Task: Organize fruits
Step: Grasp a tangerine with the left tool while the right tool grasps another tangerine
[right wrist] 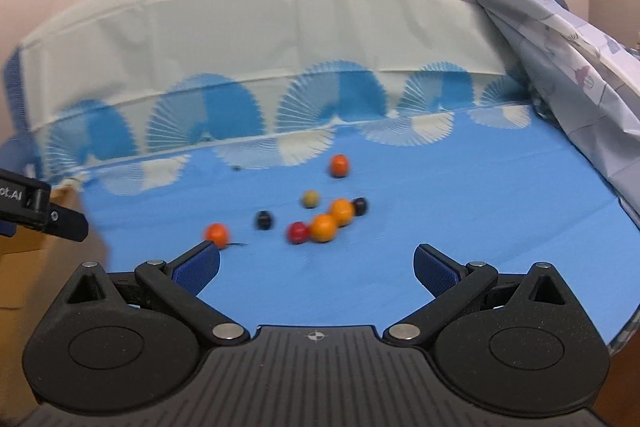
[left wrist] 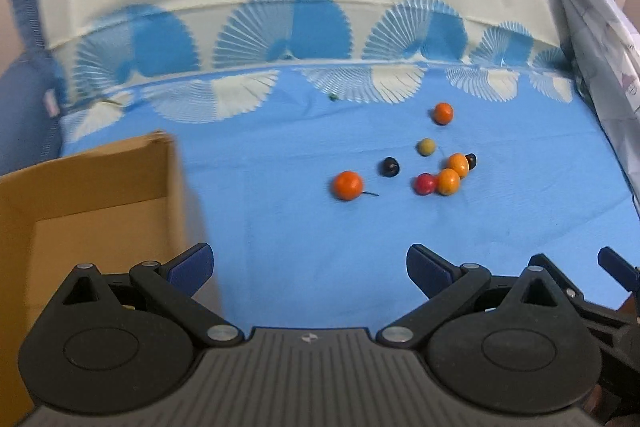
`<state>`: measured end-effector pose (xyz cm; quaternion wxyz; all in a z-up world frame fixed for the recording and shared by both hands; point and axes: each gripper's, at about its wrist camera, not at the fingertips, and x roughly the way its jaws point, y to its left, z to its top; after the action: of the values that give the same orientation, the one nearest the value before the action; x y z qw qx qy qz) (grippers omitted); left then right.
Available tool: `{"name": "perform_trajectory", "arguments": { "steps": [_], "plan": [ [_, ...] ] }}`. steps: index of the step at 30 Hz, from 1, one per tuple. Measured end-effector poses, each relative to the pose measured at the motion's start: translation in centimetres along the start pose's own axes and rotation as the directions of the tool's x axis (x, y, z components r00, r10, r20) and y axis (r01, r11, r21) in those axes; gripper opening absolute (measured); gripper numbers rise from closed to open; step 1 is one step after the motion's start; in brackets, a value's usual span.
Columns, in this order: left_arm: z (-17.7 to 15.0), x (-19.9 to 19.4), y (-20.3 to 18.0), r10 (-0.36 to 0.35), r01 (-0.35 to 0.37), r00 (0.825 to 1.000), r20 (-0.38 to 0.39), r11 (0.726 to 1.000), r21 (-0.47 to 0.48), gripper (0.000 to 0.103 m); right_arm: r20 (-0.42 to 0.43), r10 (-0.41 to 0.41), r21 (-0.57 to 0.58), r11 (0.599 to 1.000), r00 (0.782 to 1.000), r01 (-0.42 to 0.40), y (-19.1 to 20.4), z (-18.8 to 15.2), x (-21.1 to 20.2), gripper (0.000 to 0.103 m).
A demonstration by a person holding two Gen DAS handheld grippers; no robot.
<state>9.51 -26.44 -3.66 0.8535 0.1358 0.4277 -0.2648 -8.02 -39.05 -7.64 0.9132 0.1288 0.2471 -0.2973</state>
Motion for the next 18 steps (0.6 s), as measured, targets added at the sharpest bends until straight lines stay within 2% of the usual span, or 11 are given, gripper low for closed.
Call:
{"name": "perform_trajectory", "arguments": {
  "steps": [6,9,11,13,18],
  "plan": [
    [2.5,9.9,-1.6,-0.005,0.006,0.993,-0.118,1.000,0.009,0.103,-0.077,-0.024,0.014,1.000,0.997,0.026,-2.0,-0.1,9.5,0.102],
    [3.3,14.6,-1.8,0.030,-0.030,0.989,-0.142,1.000,0.003,0.103,-0.129,-0.030,0.032,0.999,0.991,0.034,-2.7,-0.4,14.6,0.102],
    [3.7,17.1,-1.6,0.033,-0.037,0.986,-0.162,0.999,-0.020,0.103,-0.149,-0.049,0.060,0.996,0.988,0.059,-3.1,-0.5,17.9,0.102],
    [4.1,19.3,-1.5,0.006,-0.016,0.982,-0.190,0.999,-0.051,0.103,-0.178,-0.057,0.068,0.995,0.982,0.070,-3.2,-0.6,20.7,0.102],
    [5.1,23.1,-2.6,0.008,-0.014,0.977,-0.212,1.000,-0.028,0.103,-0.202,-0.089,-0.004,0.996,0.975,0.090,-2.0,-1.4,25.4,0.102]
  ]
}}
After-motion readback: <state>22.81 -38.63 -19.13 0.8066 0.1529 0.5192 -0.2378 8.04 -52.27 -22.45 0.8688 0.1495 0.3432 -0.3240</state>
